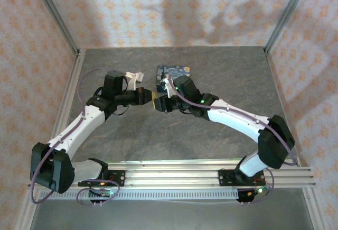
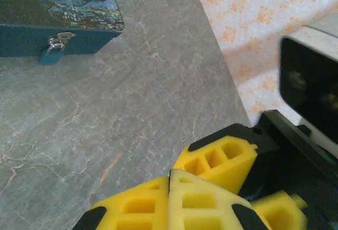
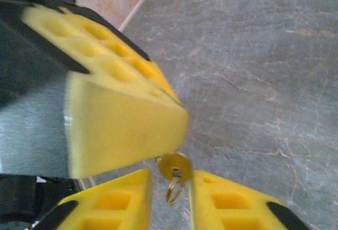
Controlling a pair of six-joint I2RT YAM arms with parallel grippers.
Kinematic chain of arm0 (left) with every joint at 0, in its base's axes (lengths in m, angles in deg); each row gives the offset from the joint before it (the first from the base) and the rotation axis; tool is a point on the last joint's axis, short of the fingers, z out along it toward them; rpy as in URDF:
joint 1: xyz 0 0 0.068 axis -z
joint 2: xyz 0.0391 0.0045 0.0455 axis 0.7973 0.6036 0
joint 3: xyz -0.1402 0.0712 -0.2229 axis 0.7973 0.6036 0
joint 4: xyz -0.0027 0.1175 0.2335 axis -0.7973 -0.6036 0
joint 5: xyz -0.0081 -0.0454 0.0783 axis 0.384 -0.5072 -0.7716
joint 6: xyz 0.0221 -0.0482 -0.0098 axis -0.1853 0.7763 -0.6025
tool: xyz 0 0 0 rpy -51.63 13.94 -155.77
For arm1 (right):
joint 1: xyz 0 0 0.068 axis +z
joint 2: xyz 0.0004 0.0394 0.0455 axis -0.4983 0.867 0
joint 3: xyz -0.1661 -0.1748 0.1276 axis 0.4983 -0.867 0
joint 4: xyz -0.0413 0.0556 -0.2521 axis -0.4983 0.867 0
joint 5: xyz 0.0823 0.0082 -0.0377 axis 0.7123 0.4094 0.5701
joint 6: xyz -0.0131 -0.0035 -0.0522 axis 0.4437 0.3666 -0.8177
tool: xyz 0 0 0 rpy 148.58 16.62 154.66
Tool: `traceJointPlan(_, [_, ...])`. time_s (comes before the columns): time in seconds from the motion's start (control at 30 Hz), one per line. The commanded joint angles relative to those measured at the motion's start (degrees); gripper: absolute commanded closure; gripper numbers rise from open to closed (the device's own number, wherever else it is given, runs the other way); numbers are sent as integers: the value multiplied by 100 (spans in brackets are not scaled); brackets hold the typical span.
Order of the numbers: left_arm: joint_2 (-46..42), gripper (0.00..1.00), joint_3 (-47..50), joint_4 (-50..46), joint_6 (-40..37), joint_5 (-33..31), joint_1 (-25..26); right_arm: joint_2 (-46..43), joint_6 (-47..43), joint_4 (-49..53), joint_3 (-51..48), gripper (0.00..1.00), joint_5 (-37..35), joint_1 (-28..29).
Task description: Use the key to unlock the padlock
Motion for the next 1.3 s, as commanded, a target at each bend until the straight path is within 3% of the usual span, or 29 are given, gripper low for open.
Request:
traceJointPlan(0.0, [-17,100,-188,-111,-90,249,48,65,-260,85,285,86,188,32])
traceJointPlan(0.17, [-1,100,-249,-281,-212,303,51,46,-400,127,275,100,164,28])
traceJointPlan(0.37, [58,100,-389,-679,-541,346,47,-13,-795,342,314,100,267,34])
traceJointPlan(0.6, [307,100,-784,-1493,-1180,599,47,135,-2022,1853,957,100,362,94])
traceJointPlan(0.8, [463,100,-946,-1728,-1313,709,47,153,-2131,1979,1046,100,218,98])
traceJointPlan(0.87, [458,94,-942,-1702,-1283,710,47,170,-2060,1884,1022,100,168,100])
traceJointPlan(1.0, [410,73,-961,-1657,-1212,650,47,200,-1945,1779,985,100,84,97])
traceJointPlan(1.27, [397,56,-1047,-1817,-1181,429,-18,293,-1880,1849,1020,100,119,102])
